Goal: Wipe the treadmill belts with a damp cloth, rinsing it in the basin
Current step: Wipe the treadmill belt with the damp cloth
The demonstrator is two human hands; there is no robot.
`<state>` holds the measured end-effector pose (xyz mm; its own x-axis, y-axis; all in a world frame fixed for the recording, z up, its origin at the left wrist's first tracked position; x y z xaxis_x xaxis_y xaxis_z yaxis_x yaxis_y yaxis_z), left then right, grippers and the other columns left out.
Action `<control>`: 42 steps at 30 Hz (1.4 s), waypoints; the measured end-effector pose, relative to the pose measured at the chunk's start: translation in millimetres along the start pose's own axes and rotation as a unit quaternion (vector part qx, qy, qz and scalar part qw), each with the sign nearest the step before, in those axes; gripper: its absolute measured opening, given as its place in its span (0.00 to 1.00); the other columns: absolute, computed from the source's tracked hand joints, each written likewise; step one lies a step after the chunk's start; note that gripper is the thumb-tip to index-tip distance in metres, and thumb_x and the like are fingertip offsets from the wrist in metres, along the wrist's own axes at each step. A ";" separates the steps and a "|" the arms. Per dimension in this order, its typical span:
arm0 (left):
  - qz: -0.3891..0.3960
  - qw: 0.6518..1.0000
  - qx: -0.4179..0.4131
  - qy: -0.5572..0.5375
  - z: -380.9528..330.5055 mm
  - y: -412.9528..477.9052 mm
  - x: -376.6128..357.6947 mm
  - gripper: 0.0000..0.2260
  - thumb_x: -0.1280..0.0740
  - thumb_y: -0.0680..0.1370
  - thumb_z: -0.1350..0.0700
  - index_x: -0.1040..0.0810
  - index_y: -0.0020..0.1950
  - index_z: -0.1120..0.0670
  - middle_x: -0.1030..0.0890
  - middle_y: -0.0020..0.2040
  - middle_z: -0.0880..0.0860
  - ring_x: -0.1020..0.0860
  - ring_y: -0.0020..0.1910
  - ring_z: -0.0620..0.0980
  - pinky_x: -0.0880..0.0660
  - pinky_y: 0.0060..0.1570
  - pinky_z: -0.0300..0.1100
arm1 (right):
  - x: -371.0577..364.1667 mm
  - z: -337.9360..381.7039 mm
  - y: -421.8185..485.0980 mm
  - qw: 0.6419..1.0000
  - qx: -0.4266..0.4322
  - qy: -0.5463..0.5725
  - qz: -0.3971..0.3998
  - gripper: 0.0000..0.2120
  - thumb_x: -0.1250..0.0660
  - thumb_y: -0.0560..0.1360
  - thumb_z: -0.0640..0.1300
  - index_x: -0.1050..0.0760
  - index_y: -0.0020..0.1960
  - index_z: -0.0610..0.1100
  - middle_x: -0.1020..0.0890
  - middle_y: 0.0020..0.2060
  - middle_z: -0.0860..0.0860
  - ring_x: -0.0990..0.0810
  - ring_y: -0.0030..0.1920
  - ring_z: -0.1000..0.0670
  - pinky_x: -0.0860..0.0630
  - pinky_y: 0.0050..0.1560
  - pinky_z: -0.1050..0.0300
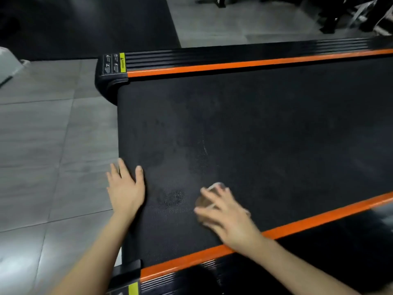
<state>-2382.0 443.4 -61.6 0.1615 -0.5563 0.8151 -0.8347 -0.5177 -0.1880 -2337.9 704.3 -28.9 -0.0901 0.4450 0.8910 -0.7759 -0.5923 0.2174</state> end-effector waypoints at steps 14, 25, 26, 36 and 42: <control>-0.009 1.000 0.013 -0.026 -4.3 0.1 -1.5 0.27 0.52 0.82 0.46 0.53 0.78 0.55 0.41 0.75 0.59 0.30 0.64 0.63 0.31 0.57 0.53 | -27.0 -29.6 168.0 0.995 -0.060 0.033 -0.070 0.16 0.27 0.67 0.35 0.18 0.53 0.45 0.24 0.62 0.40 0.30 0.64 0.32 0.39 0.66 0.31; -0.003 1.000 0.015 -0.022 -4.7 1.5 -2.6 0.27 0.53 0.82 0.46 0.54 0.78 0.54 0.43 0.76 0.58 0.31 0.65 0.60 0.31 0.58 0.51 | -31.5 -57.5 228.8 1.000 0.019 0.021 0.009 0.19 0.30 0.66 0.32 0.19 0.55 0.46 0.24 0.62 0.40 0.28 0.64 0.34 0.37 0.66 0.33; 0.001 1.000 0.013 -0.022 -5.5 0.5 -2.4 0.27 0.53 0.82 0.46 0.54 0.78 0.54 0.44 0.76 0.58 0.31 0.65 0.60 0.31 0.58 0.51 | -31.4 -65.0 242.4 0.999 -0.027 0.029 -0.013 0.17 0.30 0.68 0.33 0.19 0.55 0.46 0.24 0.62 0.41 0.29 0.65 0.35 0.38 0.68 0.36; 0.046 0.998 0.006 -0.041 -30.0 89.7 4.0 0.27 0.51 0.81 0.40 0.56 0.78 0.43 0.42 0.75 0.59 0.35 0.69 0.62 0.34 0.63 0.55 | -36.3 -67.6 252.1 1.000 -0.011 0.016 -0.015 0.18 0.31 0.70 0.34 0.20 0.57 0.48 0.26 0.65 0.43 0.32 0.67 0.37 0.42 0.71 0.41; 0.025 0.996 -0.007 -0.080 -27.6 92.3 0.2 0.26 0.50 0.81 0.40 0.55 0.77 0.40 0.39 0.74 0.58 0.29 0.64 0.62 0.31 0.60 0.52 | 18.2 -177.8 280.5 0.986 -0.132 -0.056 -0.088 0.13 0.31 0.73 0.39 0.20 0.57 0.47 0.24 0.62 0.44 0.27 0.63 0.41 0.34 0.64 0.50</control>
<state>-2473.6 413.5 -63.7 0.1996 -0.6784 0.7071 -0.8510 -0.4778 -0.2182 -2668.2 665.7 -22.6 0.1181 0.4399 0.8902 -0.9105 -0.3099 0.2739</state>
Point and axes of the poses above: each hand's wrist, its own y-axis towards the middle knuckle, its own x-axis out of the back of the hand, z = x × y, the point moved 5 cm from there along y, towards the middle knuckle
